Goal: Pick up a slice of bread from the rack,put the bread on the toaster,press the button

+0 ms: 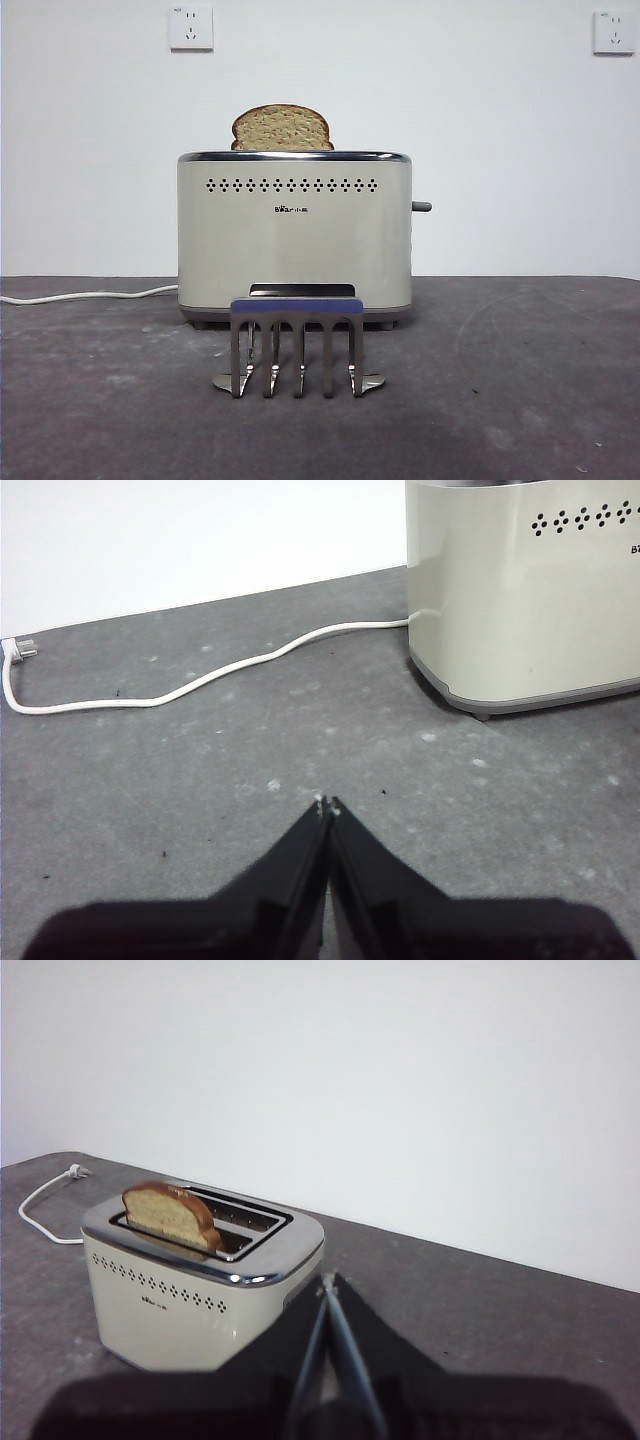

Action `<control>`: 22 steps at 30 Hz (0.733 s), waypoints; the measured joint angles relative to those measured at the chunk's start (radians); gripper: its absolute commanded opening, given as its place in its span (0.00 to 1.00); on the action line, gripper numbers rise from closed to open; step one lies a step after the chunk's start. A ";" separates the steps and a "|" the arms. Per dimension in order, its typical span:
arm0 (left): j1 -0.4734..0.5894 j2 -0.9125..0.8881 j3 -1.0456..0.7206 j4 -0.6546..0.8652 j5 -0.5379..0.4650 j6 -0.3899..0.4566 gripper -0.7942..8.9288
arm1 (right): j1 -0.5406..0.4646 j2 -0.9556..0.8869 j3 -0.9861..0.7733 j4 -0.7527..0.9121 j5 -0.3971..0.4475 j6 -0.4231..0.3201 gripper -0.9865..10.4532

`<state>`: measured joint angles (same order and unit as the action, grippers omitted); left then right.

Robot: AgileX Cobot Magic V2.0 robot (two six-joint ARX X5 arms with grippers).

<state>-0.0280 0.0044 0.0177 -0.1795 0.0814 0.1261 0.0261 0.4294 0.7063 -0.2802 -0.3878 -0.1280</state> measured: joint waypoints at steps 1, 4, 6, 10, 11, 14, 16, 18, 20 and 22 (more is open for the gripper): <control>0.000 0.000 0.000 0.000 0.000 0.000 0.08 | 0.000 -0.026 -0.053 0.040 0.006 0.006 0.09; 0.000 0.000 0.000 0.000 0.000 0.000 0.08 | 0.000 -0.094 -0.193 0.107 0.065 0.024 0.09; 0.000 0.000 0.000 0.000 0.000 0.000 0.08 | 0.000 -0.137 -0.275 0.116 0.109 0.039 0.09; 0.000 0.000 0.000 0.000 0.000 0.000 0.08 | 0.000 -0.220 -0.413 0.117 0.183 0.065 0.09; 0.000 0.000 0.000 0.000 0.000 0.000 0.08 | 0.000 -0.236 -0.436 0.118 0.187 0.067 0.09; 0.000 0.000 0.000 0.000 0.000 0.000 0.08 | 0.000 -0.285 -0.504 0.121 0.190 0.078 0.09; 0.000 0.000 0.000 0.000 0.000 0.000 0.08 | 0.000 -0.317 -0.549 0.122 0.190 0.091 0.09; 0.000 0.000 0.000 0.000 0.000 0.000 0.08 | 0.000 -0.348 -0.594 0.122 0.190 0.112 0.09; 0.000 0.000 0.000 0.000 0.000 0.000 0.08 | 0.000 -0.377 -0.632 0.117 0.190 0.136 0.09; 0.000 0.000 0.000 0.000 0.000 0.000 0.08 | 0.000 -0.398 -0.654 0.108 0.190 0.155 0.09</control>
<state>-0.0280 0.0044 0.0177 -0.1791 0.0814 0.1257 0.0261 0.0315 0.0521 -0.1719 -0.1978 0.0273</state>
